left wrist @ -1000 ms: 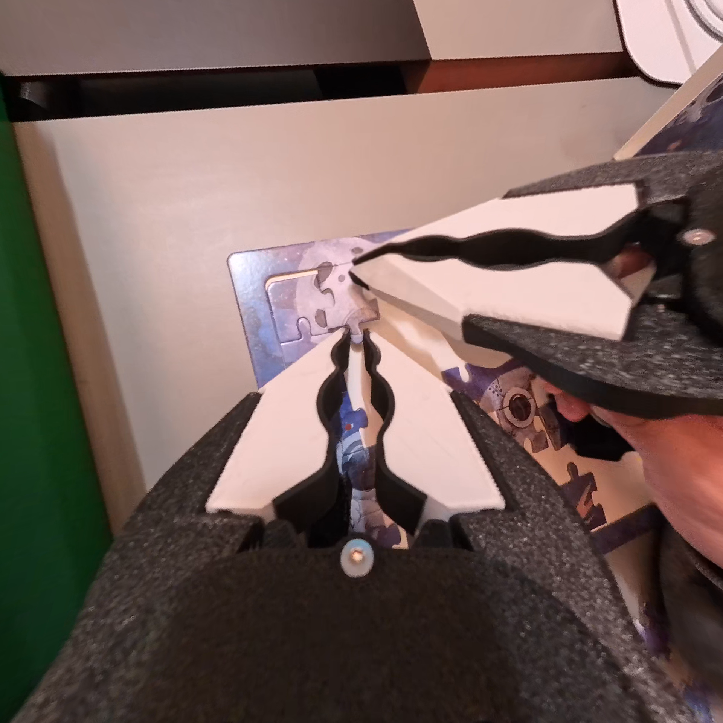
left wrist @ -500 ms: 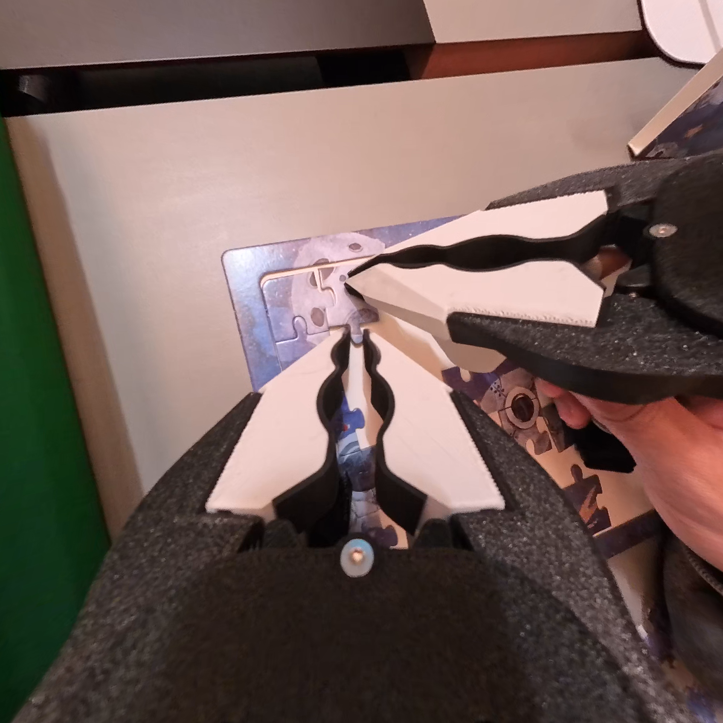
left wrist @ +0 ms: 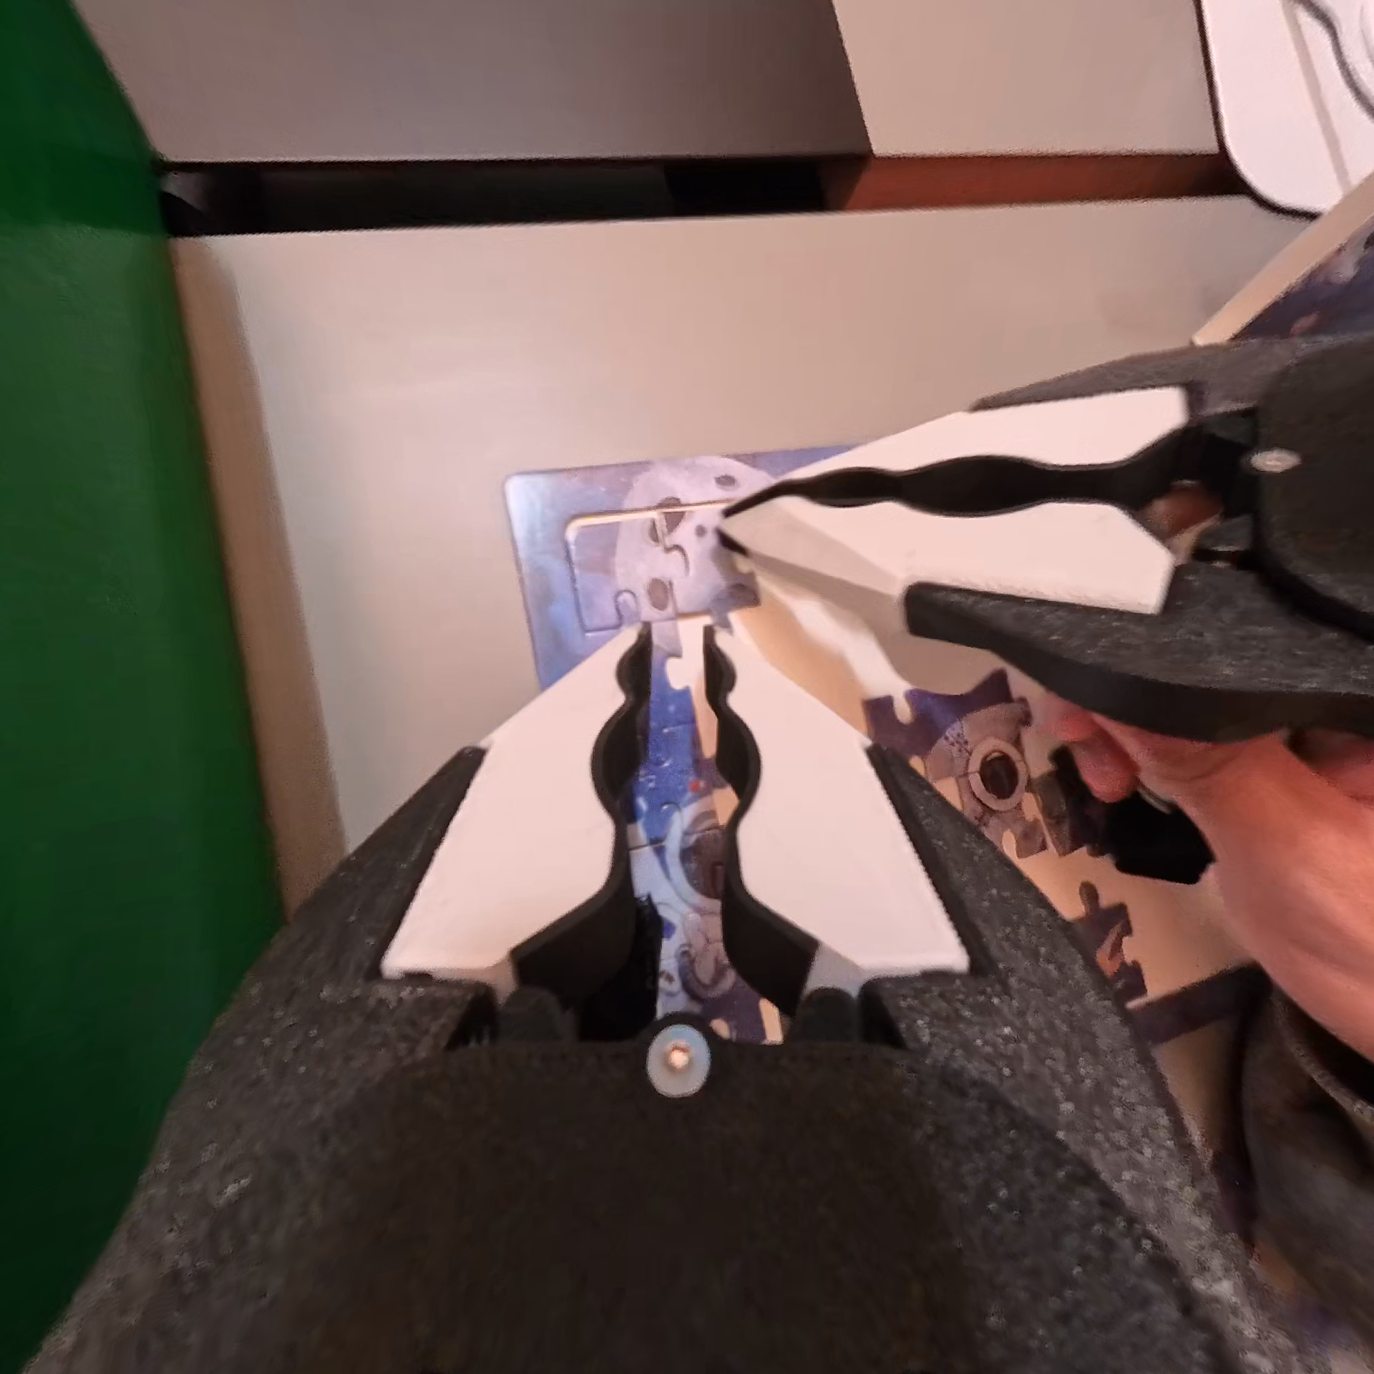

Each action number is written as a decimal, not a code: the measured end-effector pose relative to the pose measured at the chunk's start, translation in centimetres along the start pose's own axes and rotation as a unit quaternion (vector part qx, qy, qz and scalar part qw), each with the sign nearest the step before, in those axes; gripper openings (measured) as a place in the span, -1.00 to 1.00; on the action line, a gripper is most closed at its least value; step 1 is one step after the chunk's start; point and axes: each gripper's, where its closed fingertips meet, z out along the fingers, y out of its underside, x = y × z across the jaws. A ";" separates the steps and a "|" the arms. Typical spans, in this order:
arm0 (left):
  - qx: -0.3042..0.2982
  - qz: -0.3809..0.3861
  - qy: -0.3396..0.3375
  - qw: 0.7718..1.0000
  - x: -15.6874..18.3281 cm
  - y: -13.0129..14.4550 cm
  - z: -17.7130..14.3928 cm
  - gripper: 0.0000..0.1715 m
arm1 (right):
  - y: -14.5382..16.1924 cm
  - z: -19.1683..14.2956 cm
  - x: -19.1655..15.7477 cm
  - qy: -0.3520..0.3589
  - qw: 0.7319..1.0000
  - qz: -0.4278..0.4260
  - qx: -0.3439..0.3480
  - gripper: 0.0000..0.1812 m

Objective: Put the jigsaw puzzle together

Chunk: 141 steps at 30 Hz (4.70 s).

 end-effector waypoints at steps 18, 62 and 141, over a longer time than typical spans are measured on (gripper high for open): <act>0.011 -0.016 -0.074 0.997 -2.8 -0.2 -0.4 -1.00 | -0.3 -0.4 -1.0 0.001 0.997 -0.072 -0.012 -1.00; -0.010 0.001 -0.100 0.995 -3.9 0.9 0.2 -1.00 | 1.8 -0.3 -1.5 -0.042 0.994 -0.077 -0.068 -1.00; 0.225 0.175 -0.104 0.953 10.1 12.6 -12.5 -0.79 | 23.6 -29.7 18.7 0.189 0.981 0.035 -0.019 -0.49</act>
